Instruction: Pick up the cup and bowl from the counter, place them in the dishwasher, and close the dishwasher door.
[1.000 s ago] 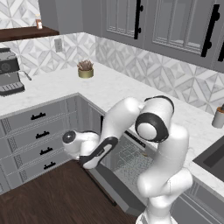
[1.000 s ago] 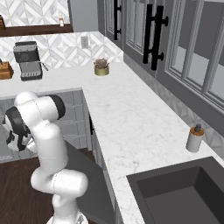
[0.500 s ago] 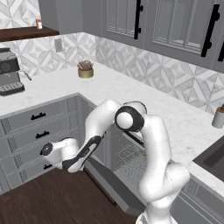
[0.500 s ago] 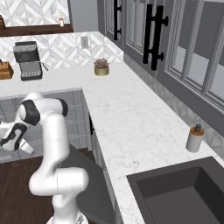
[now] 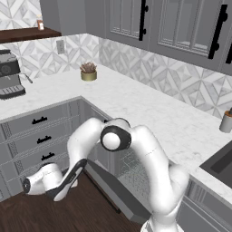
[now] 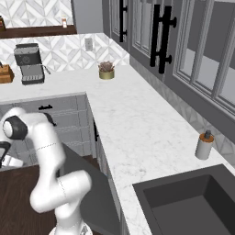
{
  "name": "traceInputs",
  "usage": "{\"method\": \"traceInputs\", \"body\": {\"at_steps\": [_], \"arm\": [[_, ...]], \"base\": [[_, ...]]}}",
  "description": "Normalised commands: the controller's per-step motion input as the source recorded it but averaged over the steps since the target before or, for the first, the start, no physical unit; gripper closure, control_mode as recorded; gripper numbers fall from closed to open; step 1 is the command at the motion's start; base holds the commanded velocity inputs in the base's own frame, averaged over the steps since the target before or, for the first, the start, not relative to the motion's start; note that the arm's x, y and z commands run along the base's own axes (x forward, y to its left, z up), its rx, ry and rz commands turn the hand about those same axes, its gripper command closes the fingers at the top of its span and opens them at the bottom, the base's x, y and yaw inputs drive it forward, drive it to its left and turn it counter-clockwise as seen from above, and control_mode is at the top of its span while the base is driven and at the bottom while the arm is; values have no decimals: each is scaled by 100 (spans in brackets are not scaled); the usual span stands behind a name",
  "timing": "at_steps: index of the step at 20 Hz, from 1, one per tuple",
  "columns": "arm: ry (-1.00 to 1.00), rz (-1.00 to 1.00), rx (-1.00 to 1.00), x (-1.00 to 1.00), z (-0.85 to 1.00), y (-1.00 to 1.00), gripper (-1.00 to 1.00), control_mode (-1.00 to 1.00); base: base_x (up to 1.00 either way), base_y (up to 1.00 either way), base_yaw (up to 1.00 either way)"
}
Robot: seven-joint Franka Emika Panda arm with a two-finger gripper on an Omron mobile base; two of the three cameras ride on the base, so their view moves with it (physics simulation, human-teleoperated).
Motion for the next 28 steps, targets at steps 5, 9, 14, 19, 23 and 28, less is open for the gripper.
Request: {"method": "traceInputs", "body": {"at_steps": [5, 9, 14, 19, 23, 28], "arm": [[-41, -16, -7, -69, -61, -19, -100, -100], [-31, -21, 10, -28, -68, -48, -100, -100], [-29, -29, 30, -9, -51, -52, -100, -100], [-46, -26, 27, -12, -78, -40, -100, -100], [-71, -20, 10, -47, -94, -31, -100, -100], [-69, -22, 14, -63, -98, -13, -100, -100]], "base": [[0, 0, 0], [0, 0, 0], [0, 0, 0], [0, 0, 0], [0, 0, 0], [0, 0, 0]]}}
